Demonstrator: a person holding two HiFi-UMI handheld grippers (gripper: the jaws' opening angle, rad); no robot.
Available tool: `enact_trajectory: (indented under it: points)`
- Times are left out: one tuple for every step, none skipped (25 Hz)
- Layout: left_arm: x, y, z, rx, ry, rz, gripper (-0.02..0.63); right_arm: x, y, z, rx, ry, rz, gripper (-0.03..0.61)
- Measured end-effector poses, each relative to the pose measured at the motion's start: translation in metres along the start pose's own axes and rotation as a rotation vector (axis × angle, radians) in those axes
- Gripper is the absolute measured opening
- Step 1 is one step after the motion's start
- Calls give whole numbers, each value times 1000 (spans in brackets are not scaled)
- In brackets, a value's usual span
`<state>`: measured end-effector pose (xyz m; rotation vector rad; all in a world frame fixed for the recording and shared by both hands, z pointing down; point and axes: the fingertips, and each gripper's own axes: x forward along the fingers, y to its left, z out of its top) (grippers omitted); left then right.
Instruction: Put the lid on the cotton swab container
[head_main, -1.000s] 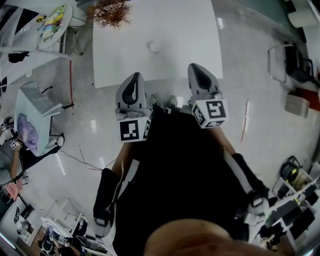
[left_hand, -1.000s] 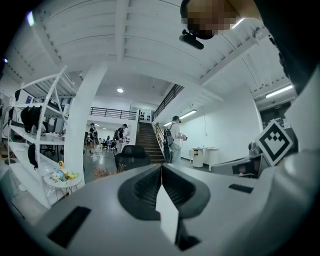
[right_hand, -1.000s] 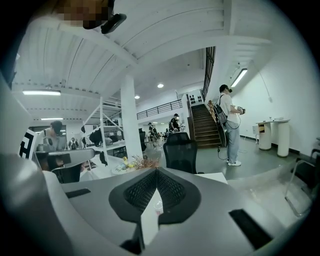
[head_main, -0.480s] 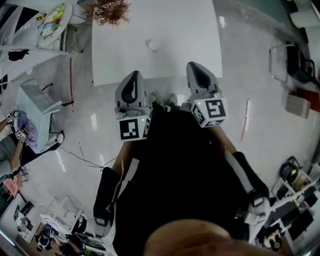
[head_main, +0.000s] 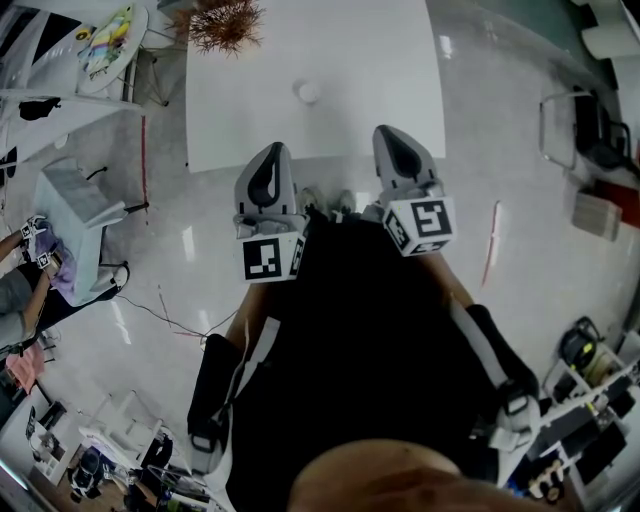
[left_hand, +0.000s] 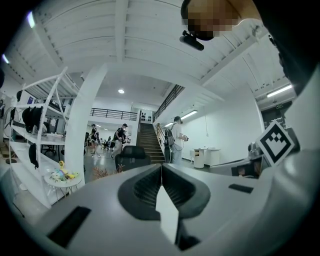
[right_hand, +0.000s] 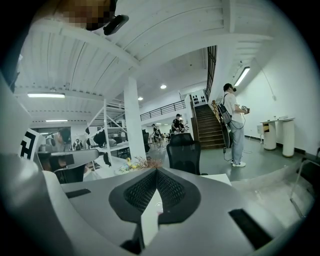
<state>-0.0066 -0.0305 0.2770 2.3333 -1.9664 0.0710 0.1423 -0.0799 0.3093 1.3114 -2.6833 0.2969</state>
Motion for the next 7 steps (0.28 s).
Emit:
enact_trajectory:
  points:
    - [1, -1, 2, -10, -6, 4, 8, 0, 0, 0, 0, 0, 0, 6]
    - [2, -1, 5, -20, -14, 8, 8, 0, -1, 0, 0, 0, 1, 6]
    - [3, -2, 8, -25, -20, 10, 8, 0, -1, 0, 0, 1, 2, 6]
    - [3, -2, 8, -20, -22, 9, 8, 0, -2, 0, 0, 2, 3, 6]
    - [3, -2, 8, -8, -20, 6, 8, 0, -2, 0, -1, 3, 4, 6]
    - [2, -2, 6, 7, -17, 2, 8, 1, -2, 0, -1, 5, 6, 6]
    - [2, -2, 5, 22, -14, -2, 7, 1, -2, 0, -1, 6, 7, 6]
